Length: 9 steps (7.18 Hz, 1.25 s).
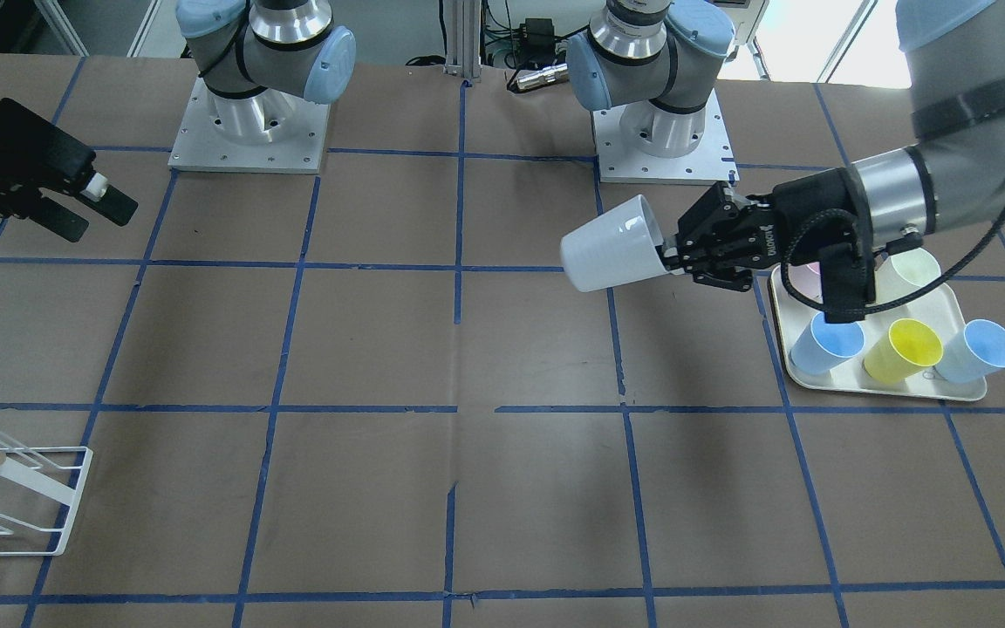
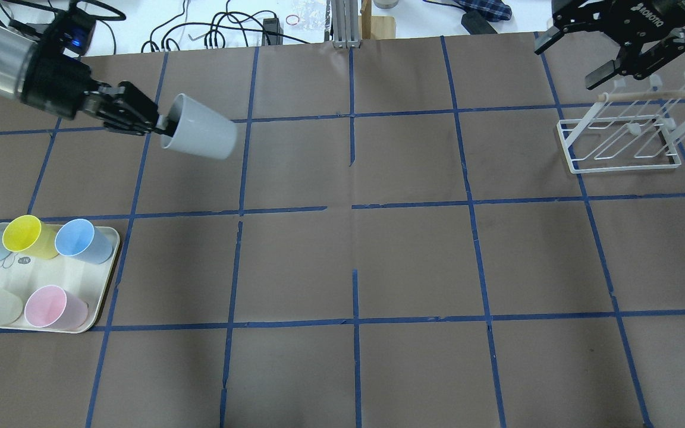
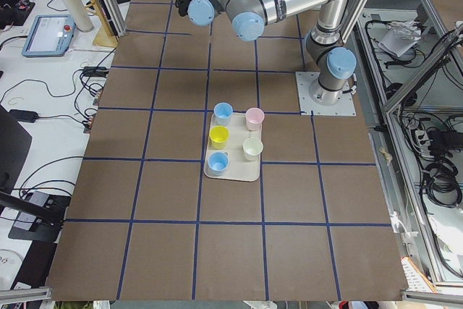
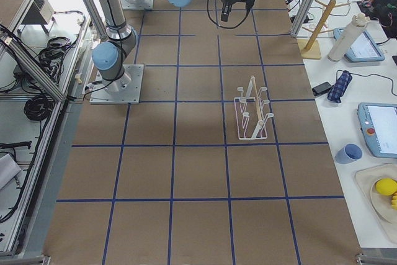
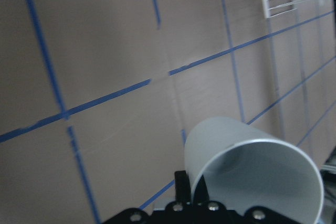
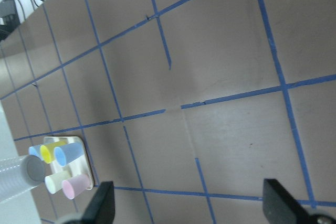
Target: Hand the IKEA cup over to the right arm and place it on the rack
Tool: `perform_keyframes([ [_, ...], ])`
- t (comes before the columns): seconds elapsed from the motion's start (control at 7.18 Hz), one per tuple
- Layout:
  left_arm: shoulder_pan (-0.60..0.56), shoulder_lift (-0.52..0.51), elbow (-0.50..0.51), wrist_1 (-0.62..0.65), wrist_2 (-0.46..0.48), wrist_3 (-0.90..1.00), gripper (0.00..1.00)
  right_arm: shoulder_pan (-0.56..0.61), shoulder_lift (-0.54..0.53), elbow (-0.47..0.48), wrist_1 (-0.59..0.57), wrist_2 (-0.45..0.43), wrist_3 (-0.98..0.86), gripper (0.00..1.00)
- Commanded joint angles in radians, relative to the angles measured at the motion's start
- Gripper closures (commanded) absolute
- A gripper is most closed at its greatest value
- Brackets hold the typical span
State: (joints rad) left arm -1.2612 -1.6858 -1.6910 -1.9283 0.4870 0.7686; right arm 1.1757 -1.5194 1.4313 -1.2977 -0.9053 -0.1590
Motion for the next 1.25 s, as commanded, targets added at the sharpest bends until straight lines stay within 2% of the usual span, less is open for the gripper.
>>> perform_keyframes([
  [0.0, -0.135, 0.012, -0.116, -0.012, -0.401, -0.015, 1.0, -0.044, 0.001, 0.03, 0.16, 0.202, -0.063, 0.0],
  [0.28, -0.294, -0.006, -0.191, 0.014, -0.685, -0.009, 1.0, -0.044, -0.007, 0.041, 0.249, 0.284, -0.073, 0.0],
  [0.42, -0.361, -0.027, -0.219, 0.065, -0.803, -0.009, 1.0, -0.044, -0.021, 0.041, 0.35, 0.383, -0.074, 0.0],
  [0.56, -0.418, -0.035, -0.231, 0.071, -0.874, -0.009, 1.0, -0.044, -0.024, 0.041, 0.379, 0.405, -0.071, 0.0],
  [0.84, -0.493, -0.026, -0.231, 0.072, -0.903, -0.009, 1.0, -0.044, -0.034, 0.041, 0.417, 0.431, -0.071, 0.0],
  [0.98, -0.52, -0.031, -0.23, 0.074, -0.957, -0.008, 1.0, -0.042, -0.039, 0.043, 0.419, 0.428, -0.063, 0.0],
  [1.11, -0.536, -0.034, -0.228, 0.074, -0.966, -0.008, 1.0, -0.038, -0.039, 0.047, 0.422, 0.418, -0.062, 0.0],
])
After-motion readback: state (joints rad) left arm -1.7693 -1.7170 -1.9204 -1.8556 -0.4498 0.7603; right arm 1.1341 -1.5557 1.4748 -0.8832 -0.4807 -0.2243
